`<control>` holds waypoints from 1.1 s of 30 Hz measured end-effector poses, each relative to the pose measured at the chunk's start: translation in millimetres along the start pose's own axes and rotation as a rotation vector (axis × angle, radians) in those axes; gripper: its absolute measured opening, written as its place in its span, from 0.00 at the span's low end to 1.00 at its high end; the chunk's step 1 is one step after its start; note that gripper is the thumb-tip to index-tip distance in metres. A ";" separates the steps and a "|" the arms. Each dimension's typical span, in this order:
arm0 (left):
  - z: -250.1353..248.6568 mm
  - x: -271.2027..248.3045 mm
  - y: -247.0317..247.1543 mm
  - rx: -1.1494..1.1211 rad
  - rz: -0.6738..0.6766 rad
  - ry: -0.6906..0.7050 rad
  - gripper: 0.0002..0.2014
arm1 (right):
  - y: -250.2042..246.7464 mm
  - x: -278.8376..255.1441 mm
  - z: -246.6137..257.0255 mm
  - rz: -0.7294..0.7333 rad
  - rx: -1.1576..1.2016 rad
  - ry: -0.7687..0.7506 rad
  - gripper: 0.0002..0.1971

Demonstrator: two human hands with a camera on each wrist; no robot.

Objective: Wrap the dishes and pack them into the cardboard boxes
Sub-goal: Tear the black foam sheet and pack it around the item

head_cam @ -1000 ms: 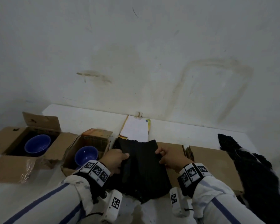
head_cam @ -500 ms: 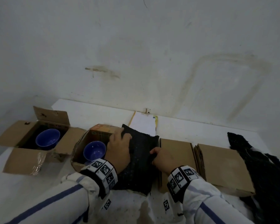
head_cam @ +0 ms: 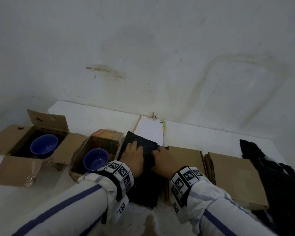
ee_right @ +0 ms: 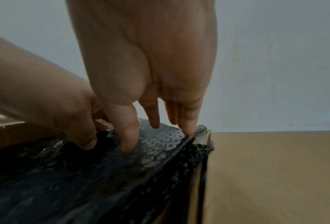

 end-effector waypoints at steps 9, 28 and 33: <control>6.2 24.7 21.3 0.079 0.097 -0.043 0.35 | 23.2 16.6 -7.7 0.207 -0.081 0.095 0.49; 17.5 46.8 39.3 -0.086 0.229 -0.106 0.41 | 23.2 46.9 3.5 0.339 -0.274 -0.021 0.40; 16.7 47.3 43.1 -0.067 0.242 -0.112 0.39 | 25.0 41.0 8.9 0.324 -0.349 -0.096 0.34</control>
Point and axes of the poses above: each hand's wrist, its own x-axis towards the middle knuckle, its own y-axis out of the palm, z = x × y, the point moved 10 cm from there along x, towards the middle knuckle, and after that the axes turned 12 degrees about x, right-handed, at the moved point
